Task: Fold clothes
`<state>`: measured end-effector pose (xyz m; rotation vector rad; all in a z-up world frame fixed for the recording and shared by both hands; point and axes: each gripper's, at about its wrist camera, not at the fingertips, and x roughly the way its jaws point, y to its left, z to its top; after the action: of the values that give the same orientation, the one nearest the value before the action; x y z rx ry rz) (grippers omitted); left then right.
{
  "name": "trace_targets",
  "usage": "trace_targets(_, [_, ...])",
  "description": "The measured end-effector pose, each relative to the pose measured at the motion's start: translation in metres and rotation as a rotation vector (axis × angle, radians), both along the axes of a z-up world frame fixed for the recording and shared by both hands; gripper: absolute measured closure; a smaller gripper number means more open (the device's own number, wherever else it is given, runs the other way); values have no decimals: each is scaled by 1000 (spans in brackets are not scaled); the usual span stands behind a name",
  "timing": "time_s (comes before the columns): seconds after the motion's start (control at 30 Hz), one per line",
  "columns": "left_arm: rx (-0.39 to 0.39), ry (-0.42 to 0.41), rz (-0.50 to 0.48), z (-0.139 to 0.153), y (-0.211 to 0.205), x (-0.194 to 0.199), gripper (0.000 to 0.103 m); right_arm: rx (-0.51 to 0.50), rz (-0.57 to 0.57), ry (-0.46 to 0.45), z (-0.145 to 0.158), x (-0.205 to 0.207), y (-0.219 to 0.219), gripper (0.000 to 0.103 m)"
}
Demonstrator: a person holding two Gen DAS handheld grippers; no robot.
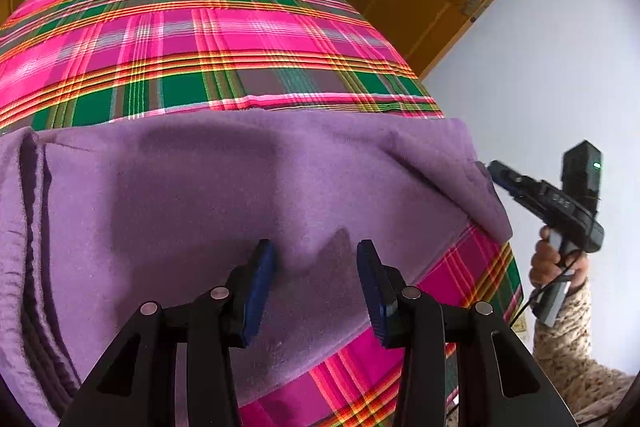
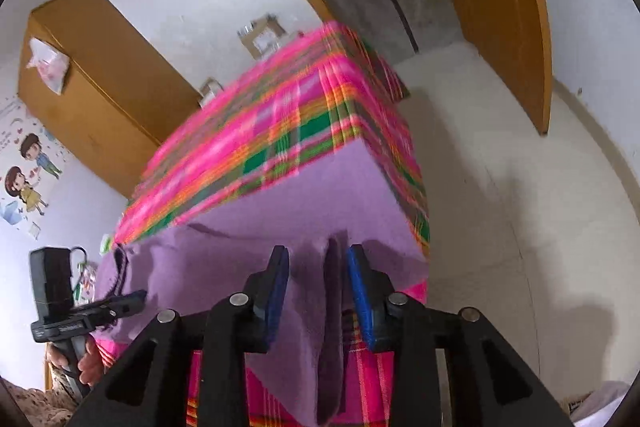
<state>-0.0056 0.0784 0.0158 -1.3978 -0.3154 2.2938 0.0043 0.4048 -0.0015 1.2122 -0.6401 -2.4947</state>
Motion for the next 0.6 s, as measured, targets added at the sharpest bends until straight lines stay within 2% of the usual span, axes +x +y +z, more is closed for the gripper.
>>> trace_targets(0.03, [0,0,-1,0,0,0,59,11,9,6,1,0,-3,77])
trace_targets(0.1, [0,0,-3,0,1,0,59,34,30,24,5,0,-10,99])
trace_targets(0.23, [-4,0,-5,0,2,-2,59,126,32,104,23,1,-15,99])
trace_targets(0.33, [-2,0,-4,-1,2,-2,59,136,-22,132,31,-7,-9,99])
trace_targets(0.6, [-6,-2,-8,-1,4,-3,59,192,-76,97,24,-55,-5,99])
